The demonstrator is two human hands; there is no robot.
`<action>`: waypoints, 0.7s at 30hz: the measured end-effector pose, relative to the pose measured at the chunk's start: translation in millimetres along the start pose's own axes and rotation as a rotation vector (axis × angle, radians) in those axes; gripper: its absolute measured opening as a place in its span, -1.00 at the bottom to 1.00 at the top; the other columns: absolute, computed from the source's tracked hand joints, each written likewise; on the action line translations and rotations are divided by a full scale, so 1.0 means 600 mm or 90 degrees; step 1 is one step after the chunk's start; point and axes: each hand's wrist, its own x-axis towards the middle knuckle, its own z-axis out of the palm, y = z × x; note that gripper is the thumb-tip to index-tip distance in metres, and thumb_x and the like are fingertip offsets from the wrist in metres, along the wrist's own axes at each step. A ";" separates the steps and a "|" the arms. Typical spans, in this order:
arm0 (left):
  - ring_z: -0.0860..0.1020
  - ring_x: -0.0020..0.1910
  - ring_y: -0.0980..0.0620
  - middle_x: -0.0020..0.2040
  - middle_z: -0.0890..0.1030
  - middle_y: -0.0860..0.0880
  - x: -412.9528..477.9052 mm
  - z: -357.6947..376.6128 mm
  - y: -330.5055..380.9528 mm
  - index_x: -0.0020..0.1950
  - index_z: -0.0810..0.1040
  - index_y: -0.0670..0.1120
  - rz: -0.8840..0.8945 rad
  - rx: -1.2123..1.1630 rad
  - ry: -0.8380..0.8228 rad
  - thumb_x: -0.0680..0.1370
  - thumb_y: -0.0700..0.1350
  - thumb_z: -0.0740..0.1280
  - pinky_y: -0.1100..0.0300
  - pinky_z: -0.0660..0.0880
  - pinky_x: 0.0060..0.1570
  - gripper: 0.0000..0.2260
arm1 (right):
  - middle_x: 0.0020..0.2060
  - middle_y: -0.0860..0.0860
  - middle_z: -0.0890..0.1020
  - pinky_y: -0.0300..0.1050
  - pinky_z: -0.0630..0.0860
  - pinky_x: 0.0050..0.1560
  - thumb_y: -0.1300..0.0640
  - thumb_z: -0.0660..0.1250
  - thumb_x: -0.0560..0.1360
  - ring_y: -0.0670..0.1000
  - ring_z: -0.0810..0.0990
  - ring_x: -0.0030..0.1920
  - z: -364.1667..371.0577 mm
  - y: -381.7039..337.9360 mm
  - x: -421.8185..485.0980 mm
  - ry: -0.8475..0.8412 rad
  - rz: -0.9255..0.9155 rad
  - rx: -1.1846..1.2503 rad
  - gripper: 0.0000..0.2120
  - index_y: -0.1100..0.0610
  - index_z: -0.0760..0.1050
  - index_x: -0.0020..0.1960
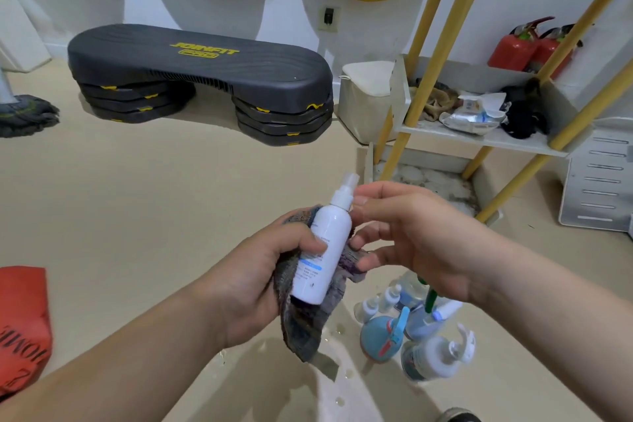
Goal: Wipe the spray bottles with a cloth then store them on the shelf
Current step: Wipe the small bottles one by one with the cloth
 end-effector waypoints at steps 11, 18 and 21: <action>0.58 -0.24 -0.21 -0.07 0.58 -0.25 0.003 -0.001 -0.006 0.10 0.64 -0.22 -0.078 -0.068 0.038 0.30 -0.18 0.24 -0.03 0.52 -0.05 -0.59 | -0.19 0.11 0.53 -0.14 0.44 -0.36 0.23 0.29 0.67 -0.03 0.45 -0.30 -0.007 0.014 0.007 -0.043 -0.075 -0.065 -0.78 0.41 0.57 0.11; 0.74 -0.05 -0.04 -0.01 0.75 -0.02 -0.001 0.031 -0.020 0.21 0.61 0.15 0.199 0.337 0.177 0.33 -0.13 0.37 0.09 0.67 -0.09 -0.54 | -0.29 0.13 0.52 -0.08 0.41 -0.37 0.07 0.42 0.61 0.01 0.48 -0.30 0.007 0.031 0.008 0.055 -0.104 -0.163 -0.78 0.20 0.56 -0.11; 0.73 -0.03 -0.02 -0.02 0.75 0.01 0.000 0.028 -0.024 0.22 0.60 0.15 0.194 0.363 0.162 0.31 -0.16 0.40 0.07 0.66 -0.06 -0.51 | -0.30 0.12 0.56 -0.08 0.40 -0.36 0.03 0.45 0.58 0.00 0.50 -0.31 0.008 0.032 0.007 0.040 -0.088 -0.175 -0.77 0.18 0.57 -0.12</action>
